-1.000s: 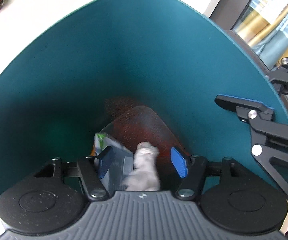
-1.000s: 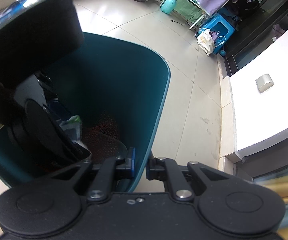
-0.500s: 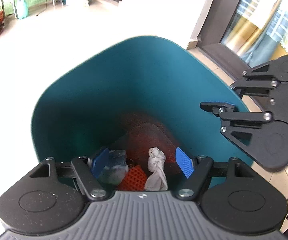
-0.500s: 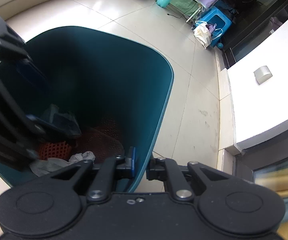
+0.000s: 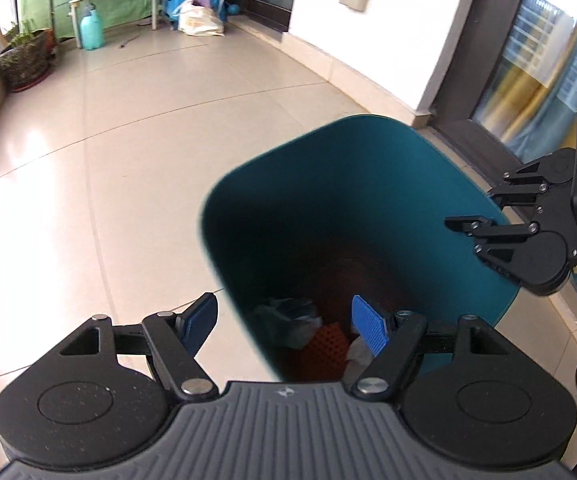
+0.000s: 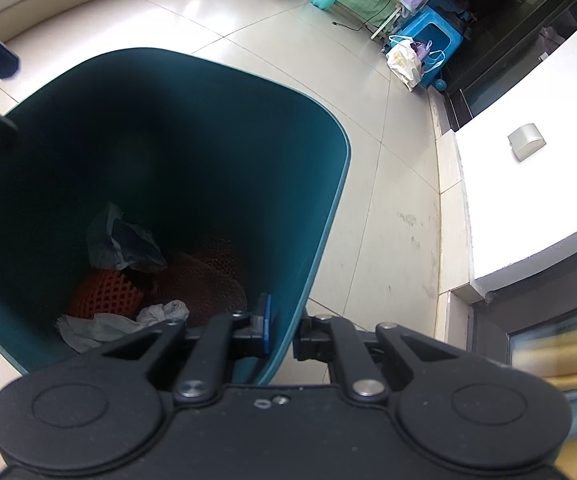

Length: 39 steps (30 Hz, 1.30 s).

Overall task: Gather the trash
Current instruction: 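Withdraw the open left tool from the bin to the grey cloth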

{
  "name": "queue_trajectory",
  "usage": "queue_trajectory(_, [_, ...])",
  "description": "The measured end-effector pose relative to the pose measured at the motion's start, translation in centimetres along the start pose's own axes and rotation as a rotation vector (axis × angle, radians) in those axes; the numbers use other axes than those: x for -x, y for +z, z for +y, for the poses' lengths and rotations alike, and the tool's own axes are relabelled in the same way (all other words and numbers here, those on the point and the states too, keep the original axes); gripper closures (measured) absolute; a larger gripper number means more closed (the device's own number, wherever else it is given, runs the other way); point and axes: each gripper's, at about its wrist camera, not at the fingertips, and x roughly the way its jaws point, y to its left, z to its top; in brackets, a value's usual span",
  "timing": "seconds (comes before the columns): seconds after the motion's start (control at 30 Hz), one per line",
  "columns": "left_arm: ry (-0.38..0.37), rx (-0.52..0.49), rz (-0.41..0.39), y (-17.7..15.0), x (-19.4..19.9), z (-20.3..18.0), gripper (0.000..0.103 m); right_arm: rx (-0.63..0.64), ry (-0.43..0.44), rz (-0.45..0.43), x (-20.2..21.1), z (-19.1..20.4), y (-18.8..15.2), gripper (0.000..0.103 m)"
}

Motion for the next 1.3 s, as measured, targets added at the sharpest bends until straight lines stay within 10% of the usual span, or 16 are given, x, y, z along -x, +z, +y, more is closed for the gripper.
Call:
queue_trajectory(0.67, [0.214,0.057,0.139,-7.9,1.4,10.2,0.028,-0.008,-0.002,0.019,-0.4,-0.2,0.1,0.094])
queue_trajectory(1.3, [0.162,0.294,0.328,-22.7,-5.0,12.9,0.020,-0.031,0.002,0.049,-0.7,-0.4,0.3,0.094])
